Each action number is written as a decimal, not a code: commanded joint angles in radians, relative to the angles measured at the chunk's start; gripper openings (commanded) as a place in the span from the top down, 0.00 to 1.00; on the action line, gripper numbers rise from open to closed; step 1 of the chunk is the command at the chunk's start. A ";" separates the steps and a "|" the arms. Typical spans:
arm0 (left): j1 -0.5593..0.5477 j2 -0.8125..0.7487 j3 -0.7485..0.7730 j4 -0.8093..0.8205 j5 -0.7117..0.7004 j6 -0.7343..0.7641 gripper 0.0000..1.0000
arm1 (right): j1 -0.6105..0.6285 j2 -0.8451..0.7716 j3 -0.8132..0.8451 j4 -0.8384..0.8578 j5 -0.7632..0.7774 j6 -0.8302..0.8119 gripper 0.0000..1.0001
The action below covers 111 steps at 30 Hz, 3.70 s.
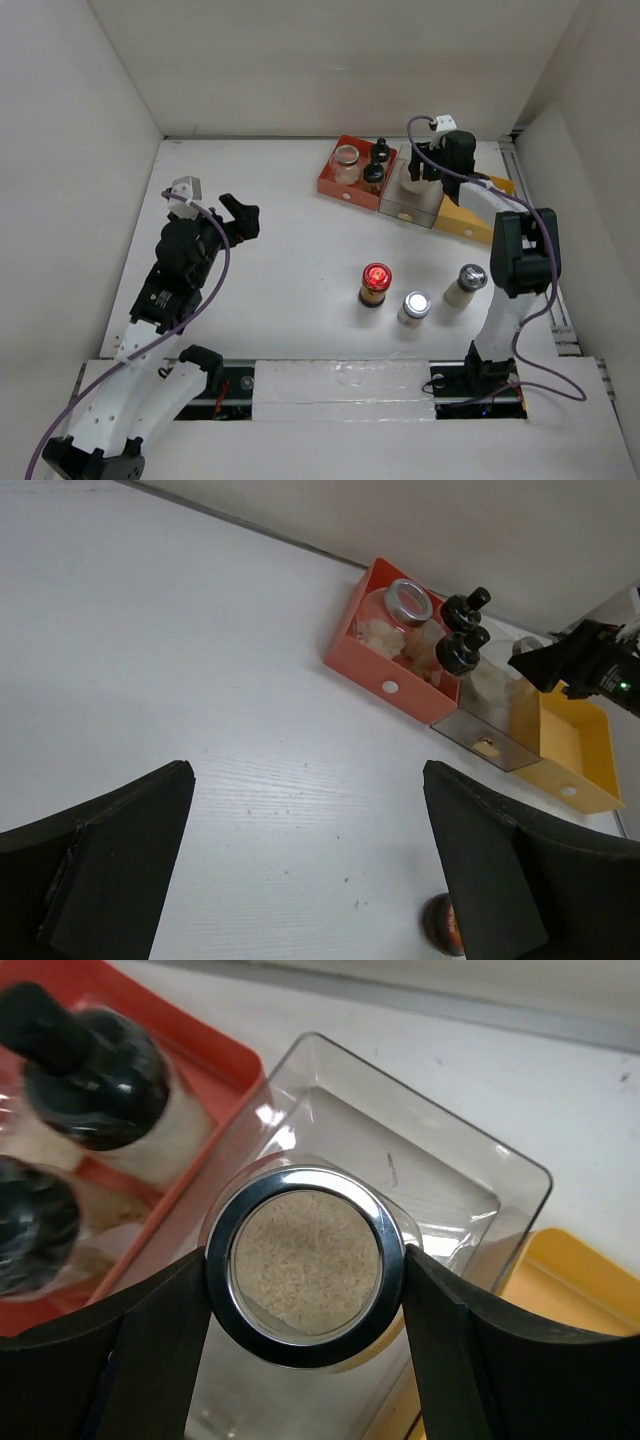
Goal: Organize the condiment bottles
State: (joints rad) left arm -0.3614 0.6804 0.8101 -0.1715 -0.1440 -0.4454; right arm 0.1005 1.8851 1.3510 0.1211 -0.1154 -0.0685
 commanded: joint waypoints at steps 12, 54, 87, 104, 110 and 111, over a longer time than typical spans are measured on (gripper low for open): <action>0.006 0.033 0.032 0.038 0.038 0.037 0.05 | -0.024 0.169 0.231 0.089 -0.058 0.016 0.34; 0.006 0.027 0.041 0.027 0.146 0.047 0.03 | 0.725 -0.761 -0.518 -0.500 0.075 0.134 0.00; 0.006 0.027 0.041 0.027 0.136 0.047 0.03 | 0.138 -0.460 0.022 -0.186 -0.009 -0.039 0.47; 0.006 0.036 0.041 0.027 0.127 0.047 0.03 | 0.054 -0.166 0.008 -0.069 -0.064 -0.019 0.48; 0.006 0.036 0.041 0.027 0.127 0.047 0.03 | 0.054 -0.116 -0.013 -0.060 -0.064 0.001 0.41; 0.006 0.036 0.041 0.027 0.136 0.047 0.03 | 0.054 -0.104 -0.013 -0.060 -0.064 0.001 0.40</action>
State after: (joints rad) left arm -0.3614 0.7189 0.8143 -0.1757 -0.0086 -0.4088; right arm 0.1566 1.7874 1.3251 -0.0853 -0.1589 -0.0845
